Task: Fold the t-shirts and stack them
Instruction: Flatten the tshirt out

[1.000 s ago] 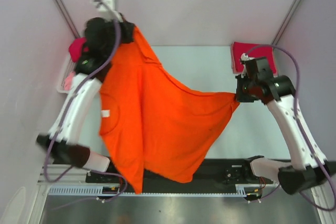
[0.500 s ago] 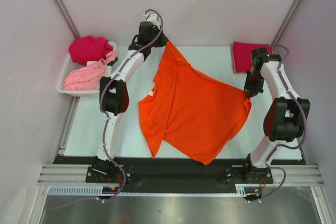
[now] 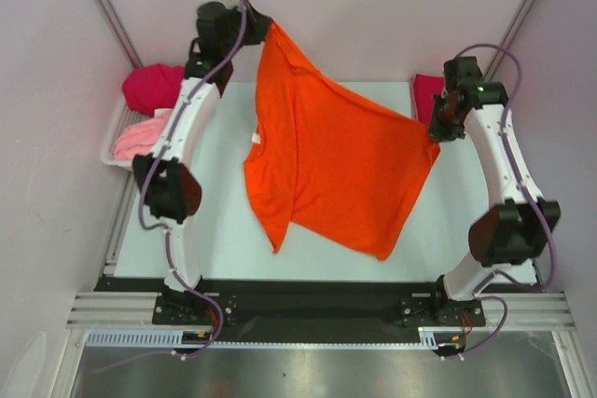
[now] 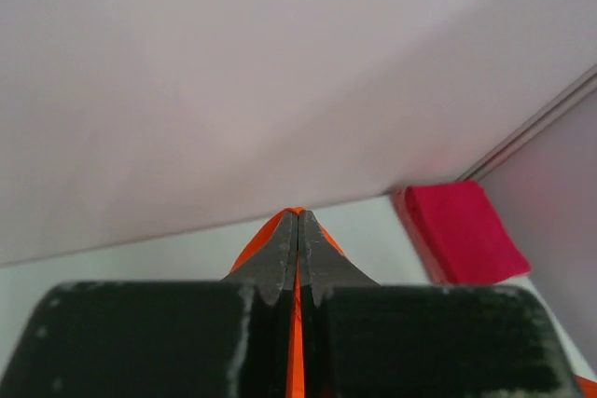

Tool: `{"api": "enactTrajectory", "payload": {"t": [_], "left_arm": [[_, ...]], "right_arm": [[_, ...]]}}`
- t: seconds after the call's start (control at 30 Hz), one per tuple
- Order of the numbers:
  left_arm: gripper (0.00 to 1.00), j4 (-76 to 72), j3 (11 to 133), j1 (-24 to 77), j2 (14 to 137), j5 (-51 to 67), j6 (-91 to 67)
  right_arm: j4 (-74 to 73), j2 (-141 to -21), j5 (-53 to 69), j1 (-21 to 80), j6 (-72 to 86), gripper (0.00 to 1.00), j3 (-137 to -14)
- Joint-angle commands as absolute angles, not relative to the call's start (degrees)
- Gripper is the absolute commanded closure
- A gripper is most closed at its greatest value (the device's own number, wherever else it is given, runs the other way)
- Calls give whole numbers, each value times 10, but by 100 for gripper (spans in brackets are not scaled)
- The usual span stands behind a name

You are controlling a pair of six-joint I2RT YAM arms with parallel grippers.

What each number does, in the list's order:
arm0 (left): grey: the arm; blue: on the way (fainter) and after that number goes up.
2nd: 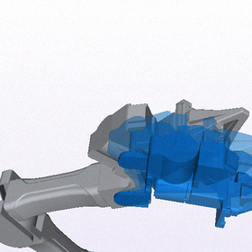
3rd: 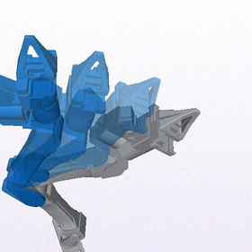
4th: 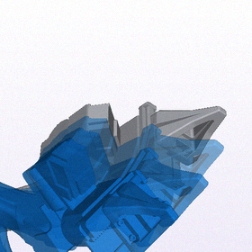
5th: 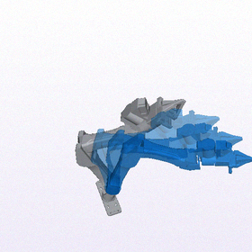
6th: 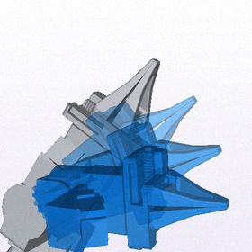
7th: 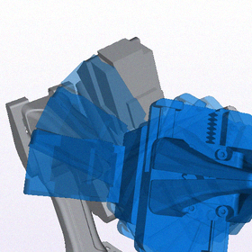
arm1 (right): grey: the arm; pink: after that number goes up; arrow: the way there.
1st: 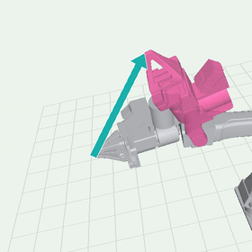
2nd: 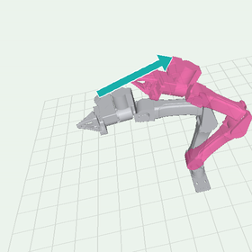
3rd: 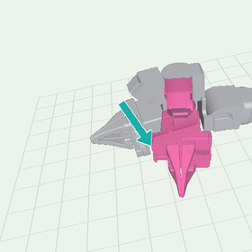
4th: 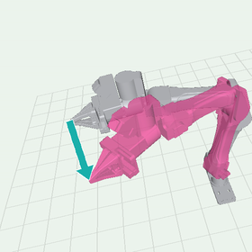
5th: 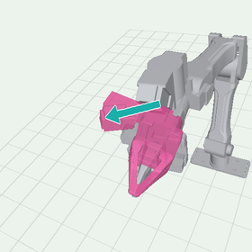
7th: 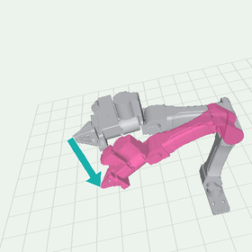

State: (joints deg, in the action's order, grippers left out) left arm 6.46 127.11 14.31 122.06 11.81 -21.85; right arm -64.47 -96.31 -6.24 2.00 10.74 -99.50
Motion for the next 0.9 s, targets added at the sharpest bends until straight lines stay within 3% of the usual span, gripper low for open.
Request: {"api": "enactTrajectory", "payload": {"t": [0.0,0.23,0.4,0.63,0.87], "left_arm": [[100,-33,1232,137,1022,134,-199],[100,-34,1108,130,763,78,-154],[100,-16,1065,128,609,8,-95],[100,-7,1030,128,548,1,-94],[100,-17,1013,127,647,22,-105]], "right_arm": [[-649,-831,-56,43,109,100,-1022],[-669,-623,-5,76,98,100,-1047],[-708,-569,-9,86,78,100,-1125],[-730,-562,19,88,91,100,-1186],[-814,-616,-39,89,106,100,-1132]]}}
